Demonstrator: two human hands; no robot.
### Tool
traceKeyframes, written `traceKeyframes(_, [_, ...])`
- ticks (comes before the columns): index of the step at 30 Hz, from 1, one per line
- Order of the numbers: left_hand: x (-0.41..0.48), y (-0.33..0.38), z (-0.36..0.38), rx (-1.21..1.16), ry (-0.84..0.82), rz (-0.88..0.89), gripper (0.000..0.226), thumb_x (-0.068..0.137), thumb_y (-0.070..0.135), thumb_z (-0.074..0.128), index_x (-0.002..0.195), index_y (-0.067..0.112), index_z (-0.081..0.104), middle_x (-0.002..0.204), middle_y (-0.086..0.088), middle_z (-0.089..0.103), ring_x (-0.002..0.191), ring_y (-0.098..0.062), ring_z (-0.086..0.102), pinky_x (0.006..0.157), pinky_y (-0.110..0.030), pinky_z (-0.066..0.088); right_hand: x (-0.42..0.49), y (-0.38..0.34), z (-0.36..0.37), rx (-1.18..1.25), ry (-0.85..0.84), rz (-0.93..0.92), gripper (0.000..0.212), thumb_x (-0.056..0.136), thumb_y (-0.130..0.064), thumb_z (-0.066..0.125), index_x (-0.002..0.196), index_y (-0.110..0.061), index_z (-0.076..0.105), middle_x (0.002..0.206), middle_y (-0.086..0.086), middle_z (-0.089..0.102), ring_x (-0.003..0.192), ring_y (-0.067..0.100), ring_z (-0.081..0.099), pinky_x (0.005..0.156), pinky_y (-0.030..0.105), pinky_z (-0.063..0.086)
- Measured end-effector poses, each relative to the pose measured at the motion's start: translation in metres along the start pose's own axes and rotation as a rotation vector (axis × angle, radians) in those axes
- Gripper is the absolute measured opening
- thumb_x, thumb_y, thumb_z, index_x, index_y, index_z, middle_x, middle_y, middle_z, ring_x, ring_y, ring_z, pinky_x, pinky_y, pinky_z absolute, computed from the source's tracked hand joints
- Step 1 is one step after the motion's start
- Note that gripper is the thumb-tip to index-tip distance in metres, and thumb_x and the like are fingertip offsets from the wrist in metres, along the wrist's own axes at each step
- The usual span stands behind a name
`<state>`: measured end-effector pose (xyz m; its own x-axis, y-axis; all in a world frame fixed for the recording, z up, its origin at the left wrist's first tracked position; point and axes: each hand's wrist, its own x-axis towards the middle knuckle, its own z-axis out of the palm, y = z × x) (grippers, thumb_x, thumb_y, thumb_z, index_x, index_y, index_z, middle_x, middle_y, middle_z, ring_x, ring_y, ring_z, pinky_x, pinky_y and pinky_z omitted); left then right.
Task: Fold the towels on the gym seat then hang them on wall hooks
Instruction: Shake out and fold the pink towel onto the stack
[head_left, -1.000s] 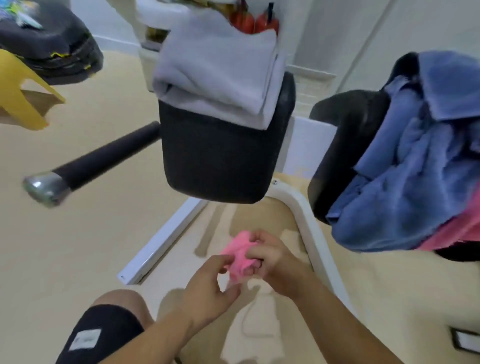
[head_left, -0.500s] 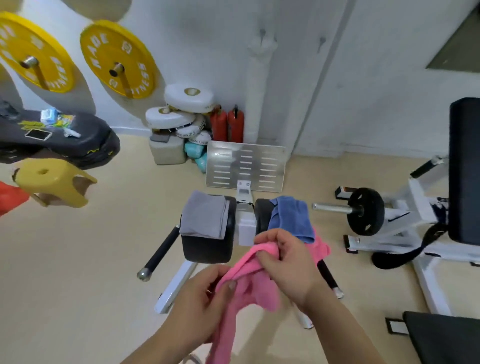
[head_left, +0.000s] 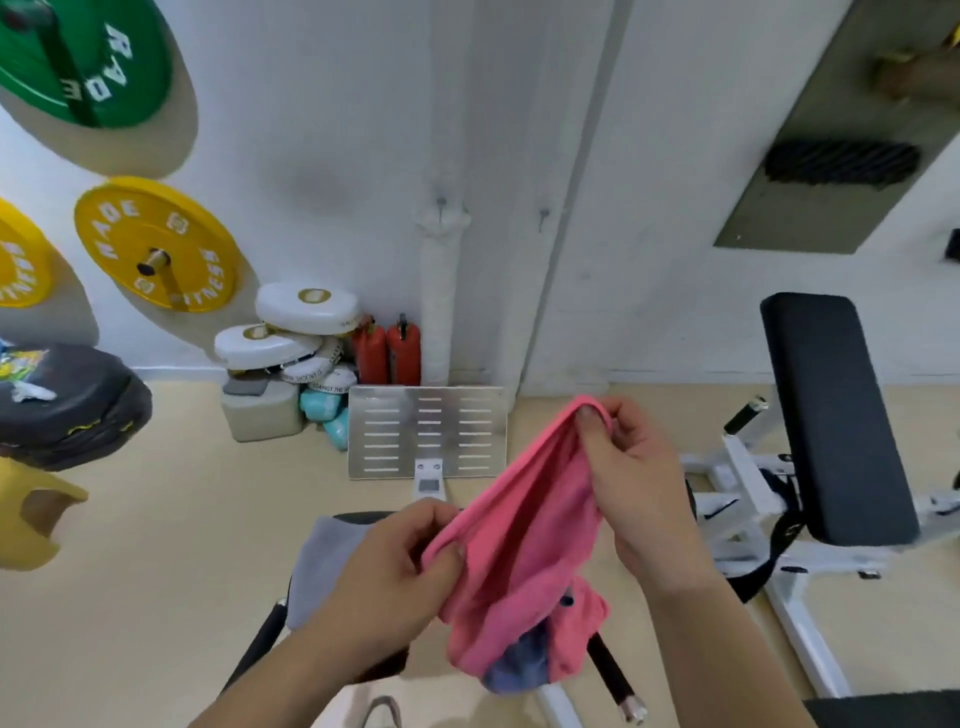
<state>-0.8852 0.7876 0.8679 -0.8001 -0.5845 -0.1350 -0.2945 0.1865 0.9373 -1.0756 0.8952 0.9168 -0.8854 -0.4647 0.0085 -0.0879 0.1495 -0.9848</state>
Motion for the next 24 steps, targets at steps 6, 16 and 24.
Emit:
traceKeyframes(6, [0.091,0.038,-0.021,-0.026,0.016,0.059,0.018,0.094,0.005,0.059,0.084,0.016,0.069,0.066,0.004,0.063,0.059,-0.003,0.053,0.056,-0.017,0.043,0.069,-0.023,-0.018,-0.311,0.180,-0.054,0.036,0.098,-0.028,0.064,0.075,0.000,0.060,0.063,0.005,0.053,0.059,0.014,0.048,0.053,0.020,0.037])
traceKeyframes(16, [0.144,0.078,-0.009,0.091,-0.079,0.342,0.018,0.103,0.026,0.058,0.092,0.033,0.070,0.083,0.008,0.066,0.077,-0.004,0.060,0.072,-0.020,0.044,0.107,-0.036,-0.020,-0.305,0.066,-0.062,0.012,0.088,-0.013,0.072,0.086,-0.024,0.077,0.081,0.007,0.076,0.076,0.013,0.067,0.064,0.010,0.047])
traceKeyframes(24, [0.165,0.073,0.021,0.197,0.144,0.406,0.034,0.093,0.014,0.069,0.120,0.034,0.068,0.084,0.017,0.065,0.082,0.005,0.062,0.075,-0.006,0.043,0.113,-0.039,-0.013,-0.230,-0.499,-0.044,0.004,0.086,-0.020,0.081,0.089,-0.023,0.082,0.090,0.000,0.080,0.094,0.017,0.075,0.091,0.034,0.058])
